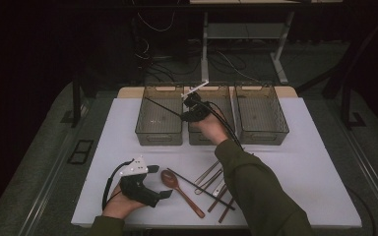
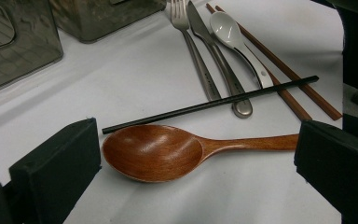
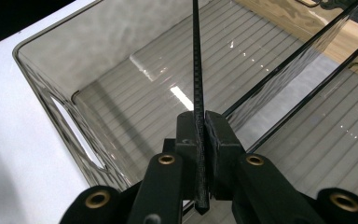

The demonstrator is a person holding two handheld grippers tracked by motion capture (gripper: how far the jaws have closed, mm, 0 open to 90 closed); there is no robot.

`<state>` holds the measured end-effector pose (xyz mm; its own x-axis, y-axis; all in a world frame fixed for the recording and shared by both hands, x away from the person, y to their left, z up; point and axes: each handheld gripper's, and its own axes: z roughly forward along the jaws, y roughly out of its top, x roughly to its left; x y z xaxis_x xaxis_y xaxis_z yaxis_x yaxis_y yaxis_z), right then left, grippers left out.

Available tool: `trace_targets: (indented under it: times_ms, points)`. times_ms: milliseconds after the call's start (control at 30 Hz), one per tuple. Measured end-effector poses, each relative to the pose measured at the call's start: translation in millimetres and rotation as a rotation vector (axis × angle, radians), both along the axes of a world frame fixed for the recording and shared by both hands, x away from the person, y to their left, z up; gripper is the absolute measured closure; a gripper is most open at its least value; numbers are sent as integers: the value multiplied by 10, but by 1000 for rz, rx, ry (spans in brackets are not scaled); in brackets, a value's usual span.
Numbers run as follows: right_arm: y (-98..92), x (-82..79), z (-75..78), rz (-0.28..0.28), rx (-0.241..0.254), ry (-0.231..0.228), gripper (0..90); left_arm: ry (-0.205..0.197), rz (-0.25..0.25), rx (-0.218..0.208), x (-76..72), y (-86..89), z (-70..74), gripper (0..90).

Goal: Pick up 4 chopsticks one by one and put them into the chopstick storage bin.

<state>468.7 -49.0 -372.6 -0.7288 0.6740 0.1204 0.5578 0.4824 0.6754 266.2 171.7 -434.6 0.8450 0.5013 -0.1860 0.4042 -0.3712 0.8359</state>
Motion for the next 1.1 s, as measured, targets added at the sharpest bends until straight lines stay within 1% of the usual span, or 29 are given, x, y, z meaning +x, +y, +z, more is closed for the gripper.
trace_targets:
  times_ms: [33, 67, 133, 167, 267, 300, 467, 500, 600, 633, 733, 767, 800, 833, 867, 900, 933, 967, 1000, 1033, 1067, 1100]
  points:
    - [6, 1, 6, -3, 2, 4, 839, 0, 1, -1, -1, -3, 0, 0]
    - [14, 5, 9, 2, 0, -3, 838, 0, 0, -2, -2, -4, 1, 0]
    - [30, 3, 18, 2, 4, -3, 836, 0, 0, -3, -2, -3, 1, 0]
    - [56, 0, 31, 6, 12, -6, 836, 0, 0, -2, -1, -1, 2, 0]
    - [90, -9, 42, 12, 11, -12, 838, -1, -1, -1, 0, 0, 2, 0]
    - [123, -12, 42, 16, 2, -18, 837, -2, -1, -1, -1, 0, 2, 0]
    - [182, -18, 48, 24, 3, -17, 835, -6, -5, 0, 1, 3, 4, 0]
    - [211, -23, 57, 31, 7, -17, 852, -8, -6, 1, 2, 2, 4, 0]
    - [236, -29, 68, 36, 10, -21, 842, -4, -4, -1, -2, 3, 6, 0]
    - [250, -35, 77, 39, 8, -25, 817, -6, -4, -1, -1, 6, 7, 0]
    - [237, -36, 86, 36, 11, -25, 794, -1, -2, -4, -3, 3, 5, 0]
    - [217, -41, 100, 38, 17, -22, 765, -1, -3, -3, -3, 2, 4, 0]
    - [217, -41, 100, 38, 17, -22, 765, -1, -3, -2, -4, 1, 4, 0]
    - [188, -45, 115, 43, 23, -23, 730, -2, -4, -3, -5, 0, 4, 0]
    - [188, -45, 115, 43, 23, -23, 730, -2, -4, -2, -5, 1, 4, 0]
    - [148, -60, 136, 55, 43, -17, 692, -3, -4, -1, -4, 2, 5, 0]
    - [148, -60, 136, 55, 43, -17, 692, -5, -5, 0, -3, 3, 5, 0]
    - [98, -90, 152, 72, 57, -20, 659, -5, -4, 1, -3, 2, 4, 0]
    - [98, -90, 152, 72, 57, -20, 659, -4, -3, 0, -3, 0, 3, 0]
    - [48, -133, 165, 85, 65, -30, 627, -4, -3, -1, -4, -3, 1, 0]
    - [48, -133, 165, 85, 65, -30, 627, -3, -3, 1, -3, -4, 0, 0]
    - [-26, -196, 179, 97, 76, -47, 597, -3, -4, 5, -2, -3, -1, 0]
